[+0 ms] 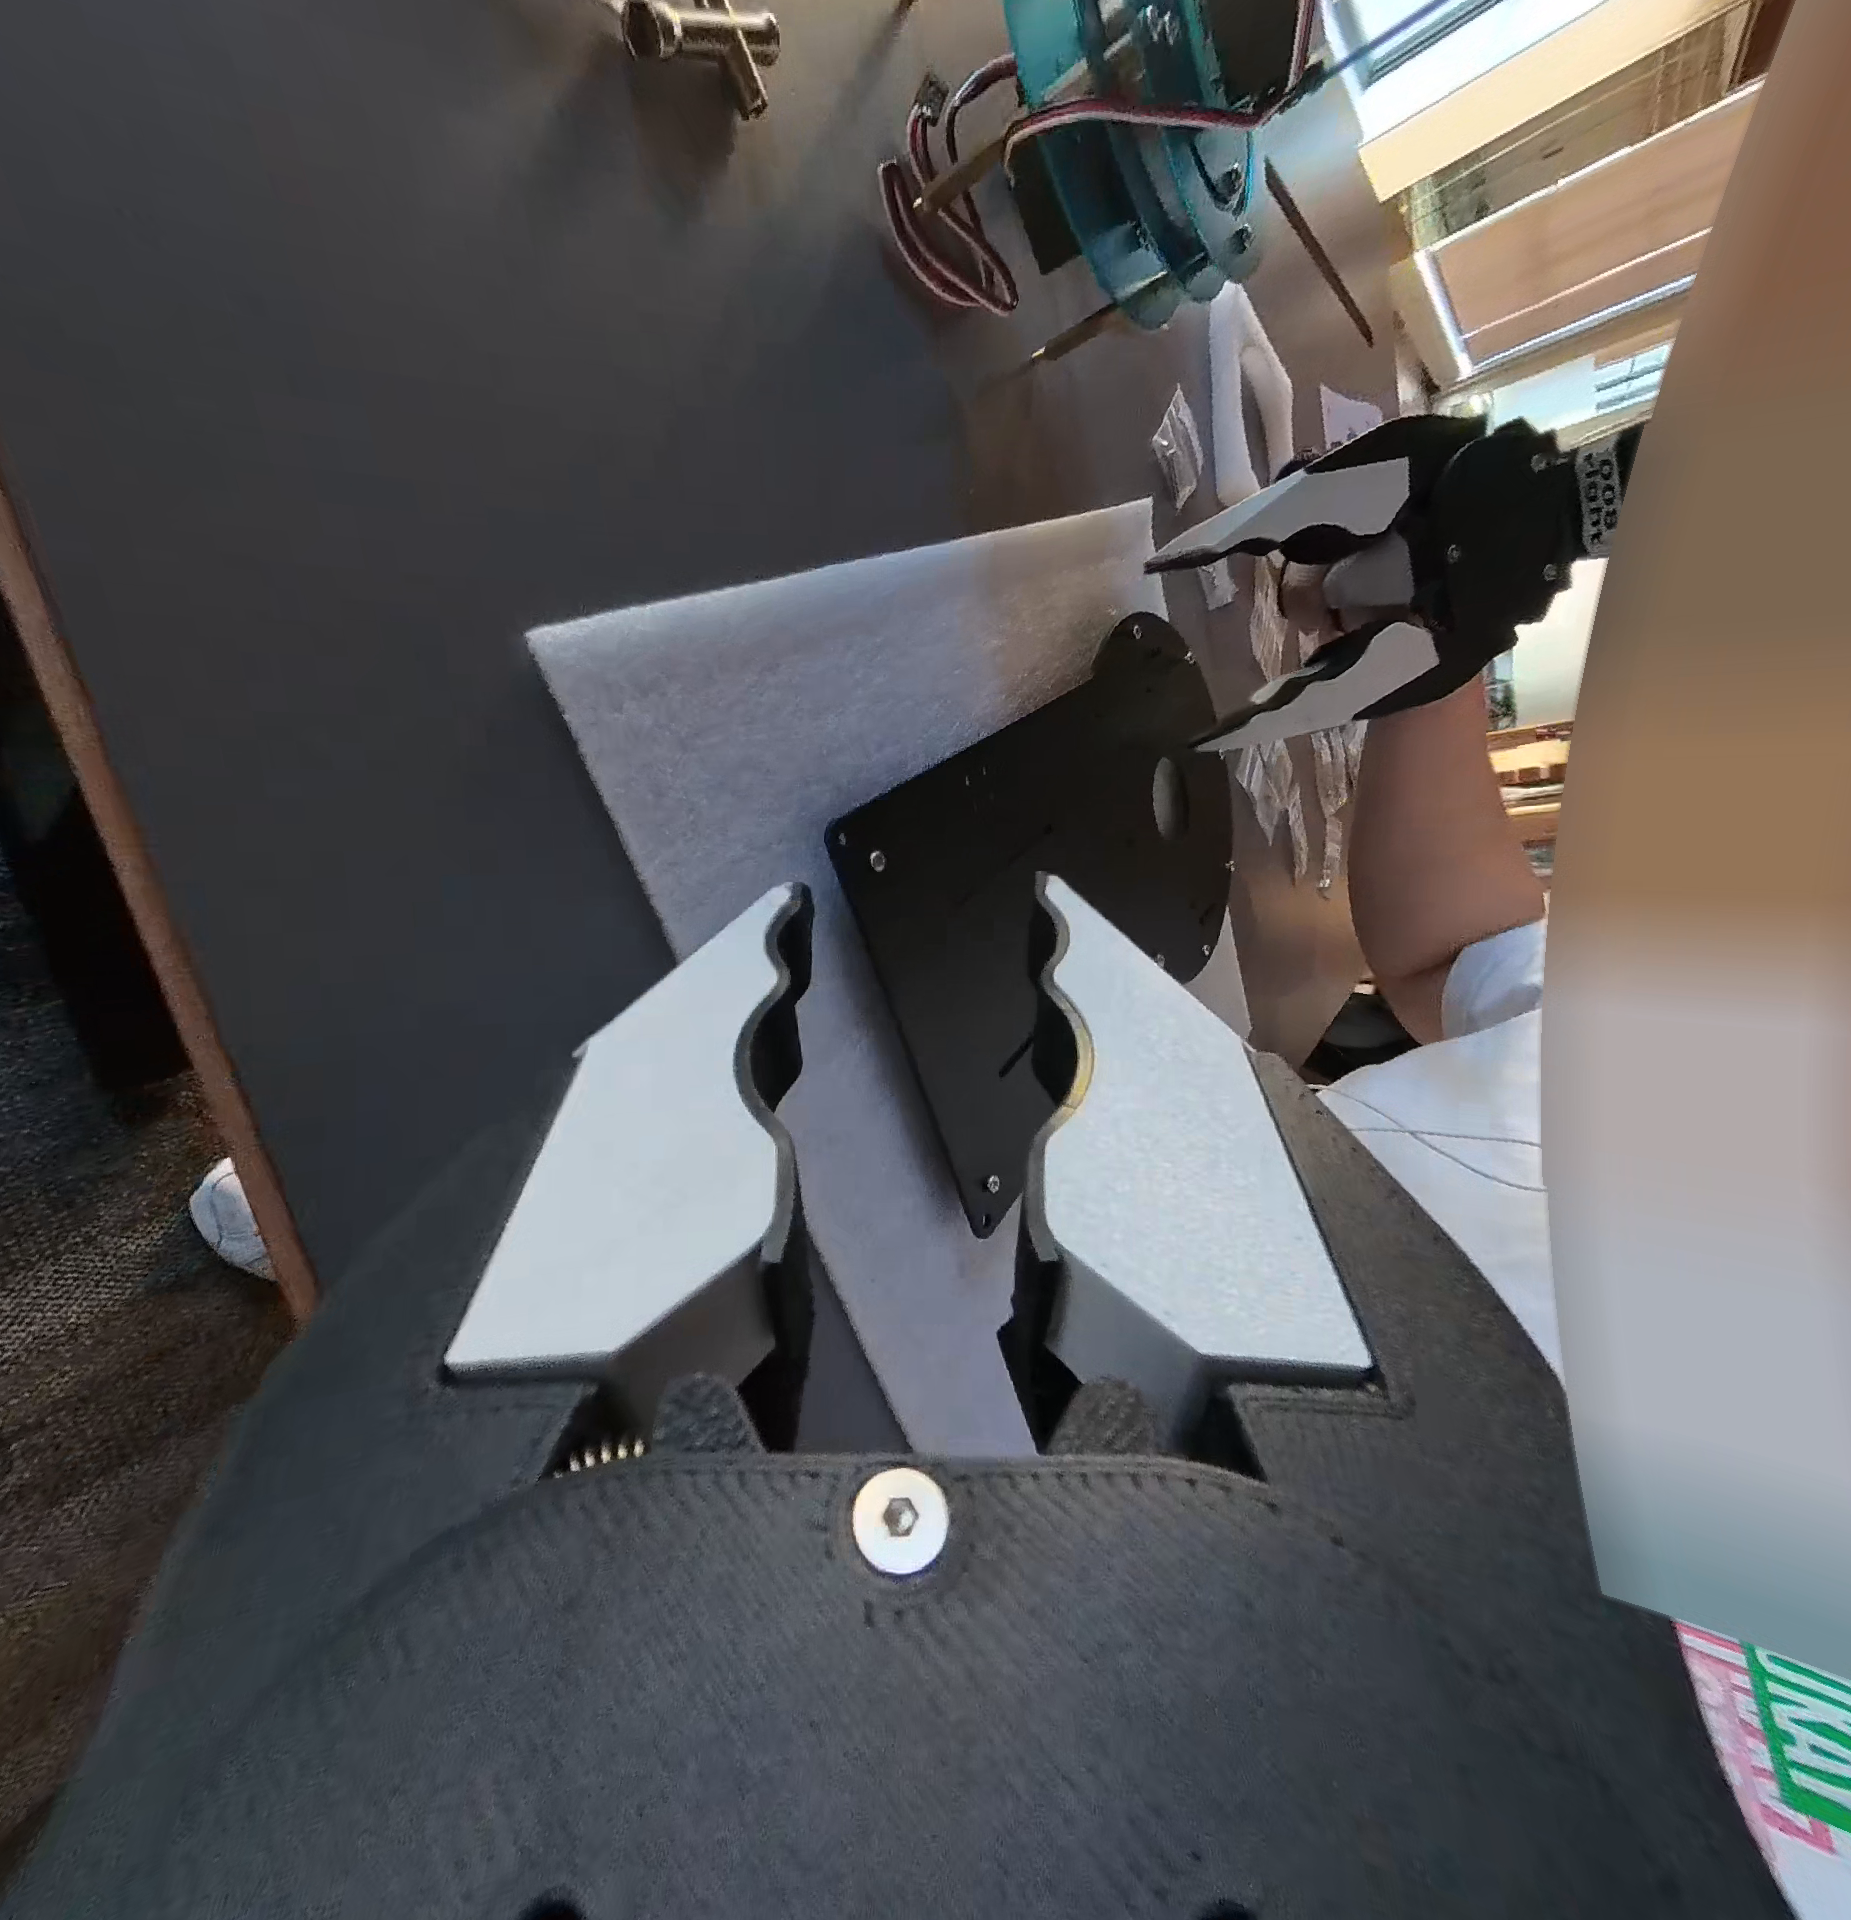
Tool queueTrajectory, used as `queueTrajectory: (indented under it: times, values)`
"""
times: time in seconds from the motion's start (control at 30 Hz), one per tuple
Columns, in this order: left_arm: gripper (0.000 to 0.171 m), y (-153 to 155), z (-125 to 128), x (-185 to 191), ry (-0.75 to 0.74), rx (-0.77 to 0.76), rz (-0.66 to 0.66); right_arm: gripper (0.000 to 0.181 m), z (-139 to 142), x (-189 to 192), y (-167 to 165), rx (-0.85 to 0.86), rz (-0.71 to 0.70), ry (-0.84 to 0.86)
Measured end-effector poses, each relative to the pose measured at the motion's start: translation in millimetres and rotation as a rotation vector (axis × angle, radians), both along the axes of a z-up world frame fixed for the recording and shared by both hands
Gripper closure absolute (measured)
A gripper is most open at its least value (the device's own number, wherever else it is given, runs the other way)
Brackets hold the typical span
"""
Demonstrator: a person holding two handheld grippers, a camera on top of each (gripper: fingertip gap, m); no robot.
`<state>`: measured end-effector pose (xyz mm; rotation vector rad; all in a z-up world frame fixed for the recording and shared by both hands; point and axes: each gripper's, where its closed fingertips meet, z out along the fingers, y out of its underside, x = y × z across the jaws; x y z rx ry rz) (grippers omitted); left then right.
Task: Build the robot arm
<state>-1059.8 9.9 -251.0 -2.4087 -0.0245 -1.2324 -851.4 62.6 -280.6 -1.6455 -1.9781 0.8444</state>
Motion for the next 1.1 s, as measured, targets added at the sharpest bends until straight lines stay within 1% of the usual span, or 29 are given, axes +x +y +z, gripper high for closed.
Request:
queueTrajectory:
  times: [0.07,0.17,0.27,0.37,0.43,0.5,0.53,0.6,0.67,0.73,0.8,0.9,1.0,1.1]
  values:
    - [0.132,2,2,0,0.006,0.015,0.001,0.113,5,4,2,-0.015,-0.036,0.031]
    - [0.133,3,5,2,0.039,0.060,-0.007,0.115,15,11,10,0.001,-0.142,0.097]
    - [0.132,5,8,3,0.133,0.130,-0.018,0.116,25,25,25,0.067,-0.323,0.148]
    - [0.132,7,17,2,0.315,0.236,-0.027,0.114,37,49,43,0.144,-0.562,0.179]
    - [0.132,10,33,4,0.460,0.348,-0.024,0.110,51,72,59,0.271,-0.721,0.182]
    - [0.130,12,57,11,0.599,0.472,-0.011,0.113,75,107,81,0.445,-0.929,0.185]
    - [0.128,13,71,15,0.659,0.533,0.003,0.113,86,124,89,0.500,-1.020,0.182]
    - [0.125,10,98,29,0.741,0.642,0.034,0.105,103,160,102,0.568,-1.194,0.173]
    - [0.117,4,119,46,0.780,0.724,0.073,0.105,113,190,110,0.595,-1.329,0.148]
    - [0.108,-5,131,63,0.800,0.773,0.109,0.103,118,204,114,0.593,-1.383,0.131]
    - [0.099,-15,136,76,0.836,0.810,0.142,0.097,120,212,117,0.596,-1.420,0.121]
    - [0.095,-31,137,84,0.918,0.836,0.183,0.096,118,218,115,0.591,-1.452,0.100]
    - [0.091,-50,136,94,0.917,0.812,0.184,0.096,120,220,101,0.575,-1.473,0.126]
    - [0.089,-70,140,105,0.893,0.802,0.176,0.097,135,226,73,0.609,-1.484,0.163]
